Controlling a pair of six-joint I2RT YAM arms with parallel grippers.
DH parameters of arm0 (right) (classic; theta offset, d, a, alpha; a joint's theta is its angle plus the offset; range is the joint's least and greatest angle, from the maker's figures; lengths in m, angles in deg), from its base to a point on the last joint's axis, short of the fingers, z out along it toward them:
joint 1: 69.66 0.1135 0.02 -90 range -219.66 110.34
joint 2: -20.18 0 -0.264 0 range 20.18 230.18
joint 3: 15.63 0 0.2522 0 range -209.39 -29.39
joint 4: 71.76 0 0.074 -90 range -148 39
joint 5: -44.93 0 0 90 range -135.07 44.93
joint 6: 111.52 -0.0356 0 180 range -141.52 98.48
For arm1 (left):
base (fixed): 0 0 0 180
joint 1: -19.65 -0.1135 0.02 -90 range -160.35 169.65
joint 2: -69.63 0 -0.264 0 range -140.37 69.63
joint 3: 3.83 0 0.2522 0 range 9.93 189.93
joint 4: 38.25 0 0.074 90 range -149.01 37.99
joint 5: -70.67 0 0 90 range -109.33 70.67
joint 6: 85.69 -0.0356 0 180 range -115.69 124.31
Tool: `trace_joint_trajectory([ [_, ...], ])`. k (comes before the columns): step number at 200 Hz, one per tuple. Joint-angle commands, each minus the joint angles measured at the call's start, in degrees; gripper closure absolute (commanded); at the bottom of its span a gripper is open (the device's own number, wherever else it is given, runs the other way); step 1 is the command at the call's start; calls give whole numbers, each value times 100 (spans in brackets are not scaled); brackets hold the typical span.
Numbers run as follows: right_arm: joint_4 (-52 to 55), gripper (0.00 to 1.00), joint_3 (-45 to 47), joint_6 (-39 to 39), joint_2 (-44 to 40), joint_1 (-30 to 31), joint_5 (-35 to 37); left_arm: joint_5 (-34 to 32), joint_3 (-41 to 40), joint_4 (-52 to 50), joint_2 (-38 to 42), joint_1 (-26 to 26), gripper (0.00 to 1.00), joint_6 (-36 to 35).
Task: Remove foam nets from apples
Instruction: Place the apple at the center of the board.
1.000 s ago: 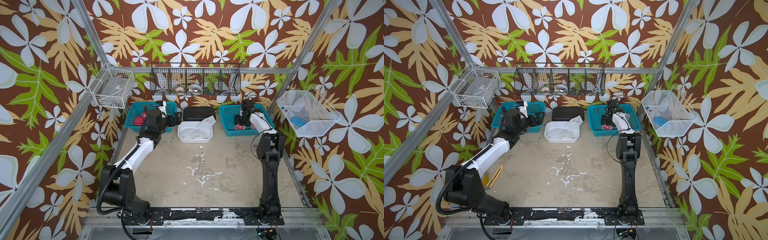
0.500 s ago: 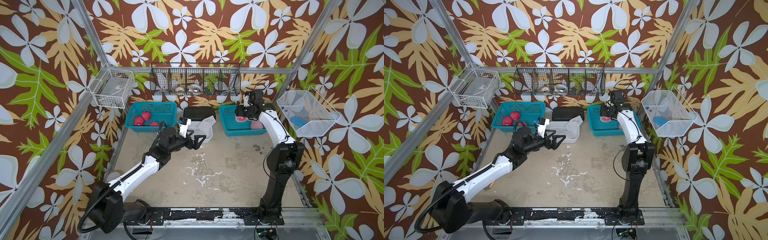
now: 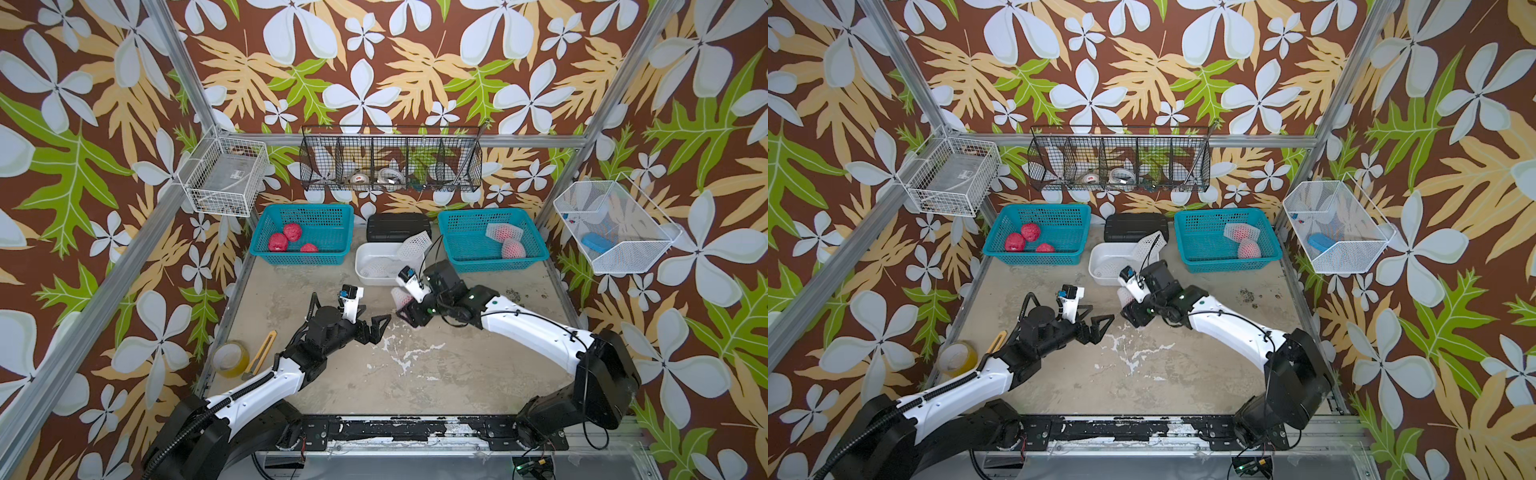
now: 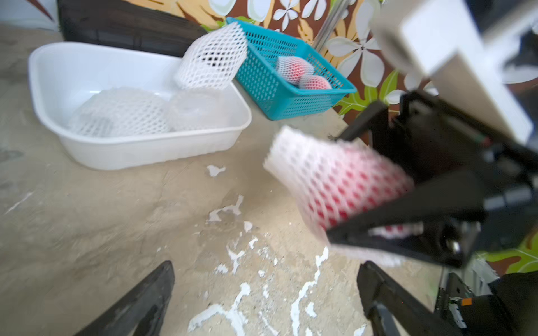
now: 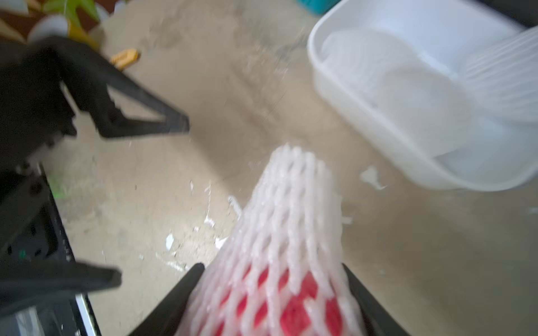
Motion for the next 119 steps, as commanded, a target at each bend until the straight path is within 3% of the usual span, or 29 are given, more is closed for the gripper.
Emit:
trace_joint_trajectory([
  [1,-1394,32,590,154,-16,54,59,-544,-229,343,242,1,0,158],
  [38,-1632,33,828,107,443,81,403,-909,-337,5,403,-3,0,-38],
  [119,-1931,26,841,75,994,191,697,-922,-363,303,-291,1,0,-84],
])
